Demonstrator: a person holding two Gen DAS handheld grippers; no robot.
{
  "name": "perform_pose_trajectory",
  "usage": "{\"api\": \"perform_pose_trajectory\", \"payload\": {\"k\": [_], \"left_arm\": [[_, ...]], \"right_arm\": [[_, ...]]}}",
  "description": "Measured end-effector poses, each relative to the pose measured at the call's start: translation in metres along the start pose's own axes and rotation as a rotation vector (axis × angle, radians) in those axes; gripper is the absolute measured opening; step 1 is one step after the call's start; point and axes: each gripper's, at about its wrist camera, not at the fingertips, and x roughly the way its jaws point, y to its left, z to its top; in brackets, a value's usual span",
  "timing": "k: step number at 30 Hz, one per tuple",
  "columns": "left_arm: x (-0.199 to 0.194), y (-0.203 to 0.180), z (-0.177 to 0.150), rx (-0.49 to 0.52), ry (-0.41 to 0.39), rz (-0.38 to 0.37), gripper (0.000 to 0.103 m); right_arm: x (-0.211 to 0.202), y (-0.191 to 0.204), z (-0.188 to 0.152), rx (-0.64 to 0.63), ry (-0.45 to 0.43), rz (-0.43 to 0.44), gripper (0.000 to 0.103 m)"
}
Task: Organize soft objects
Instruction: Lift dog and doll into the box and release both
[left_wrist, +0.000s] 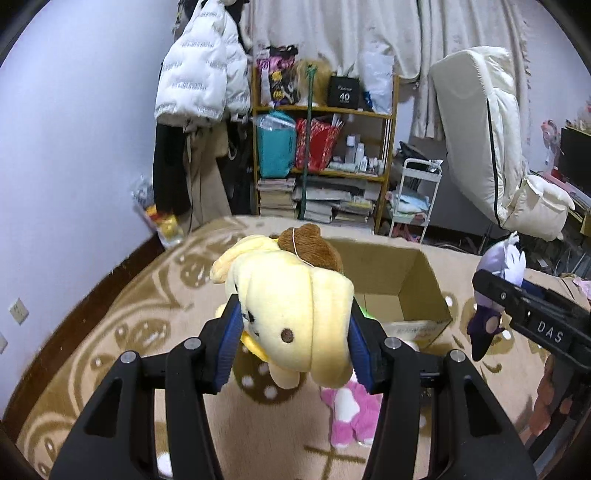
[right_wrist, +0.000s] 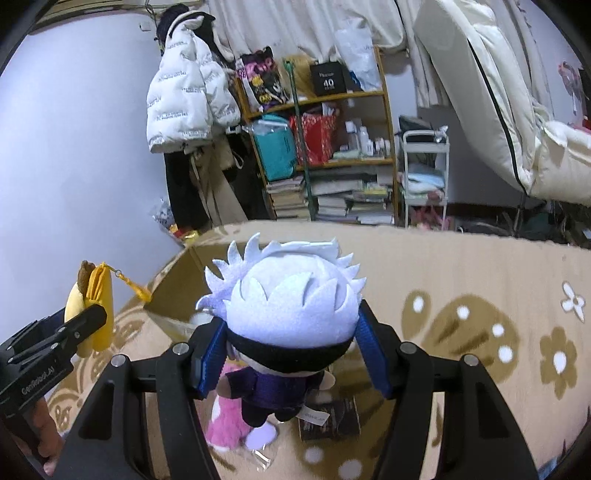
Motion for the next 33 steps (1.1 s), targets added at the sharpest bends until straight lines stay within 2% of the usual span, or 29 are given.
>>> {"api": "perform_pose_trajectory", "payload": {"k": [18, 25, 33], "left_arm": [[0.034, -0.013, 0.049, 0.072, -0.093, 0.007, 0.052], [0.059, -0.007, 0.044, 0.041, -0.065, 0.005, 0.053], [0.081, -0.009, 0.033, 0.055, -0.021, -0.005, 0.054]], "right_arm": [[0.017, 0.017, 0.047, -0.089, -0.118, 0.032, 0.067], [0.034, 0.013, 0.043, -0.052, -0.138, 0.056, 0.067], [0.061, 0.012, 0.033, -0.045, -0.095, 0.077, 0.067]]}}
